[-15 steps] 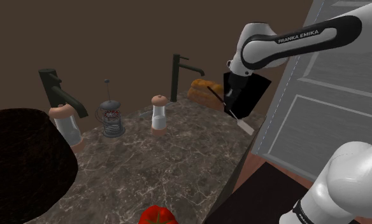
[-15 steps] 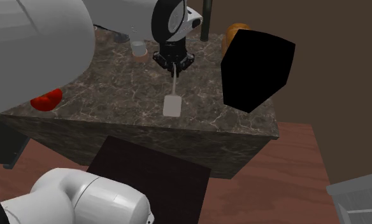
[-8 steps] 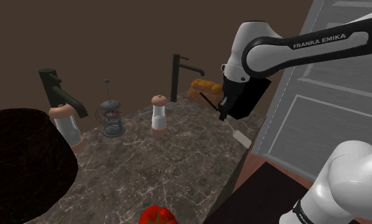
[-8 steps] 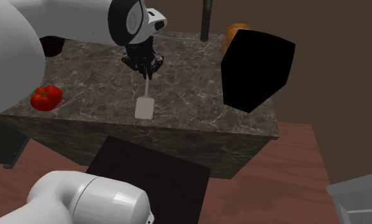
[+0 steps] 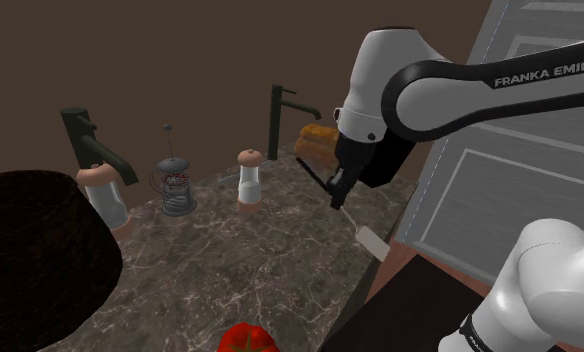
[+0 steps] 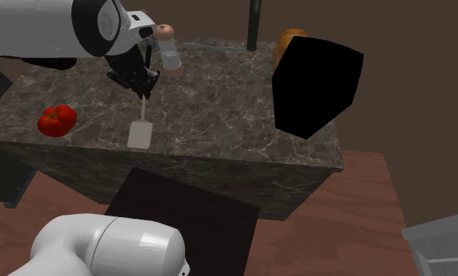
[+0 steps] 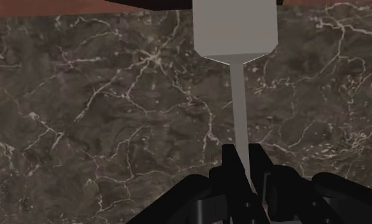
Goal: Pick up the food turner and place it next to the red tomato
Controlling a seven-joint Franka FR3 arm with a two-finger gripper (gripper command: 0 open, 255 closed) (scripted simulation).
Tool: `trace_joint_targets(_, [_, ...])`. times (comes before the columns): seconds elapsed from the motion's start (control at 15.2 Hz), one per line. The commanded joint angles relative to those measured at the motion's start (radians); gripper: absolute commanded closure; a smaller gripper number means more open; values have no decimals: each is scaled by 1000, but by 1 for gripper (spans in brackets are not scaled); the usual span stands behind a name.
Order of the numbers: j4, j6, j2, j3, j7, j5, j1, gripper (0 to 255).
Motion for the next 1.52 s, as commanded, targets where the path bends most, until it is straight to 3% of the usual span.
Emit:
trace_joint_targets(0.0, [-3, 0, -6, 42, 53, 21, 24, 255])
trace_joint_targets(0.73, [100, 2, 79, 276, 338, 98, 119, 255])
trace_joint_targets(1.45, [-7, 164, 135, 309, 348, 103, 117, 255])
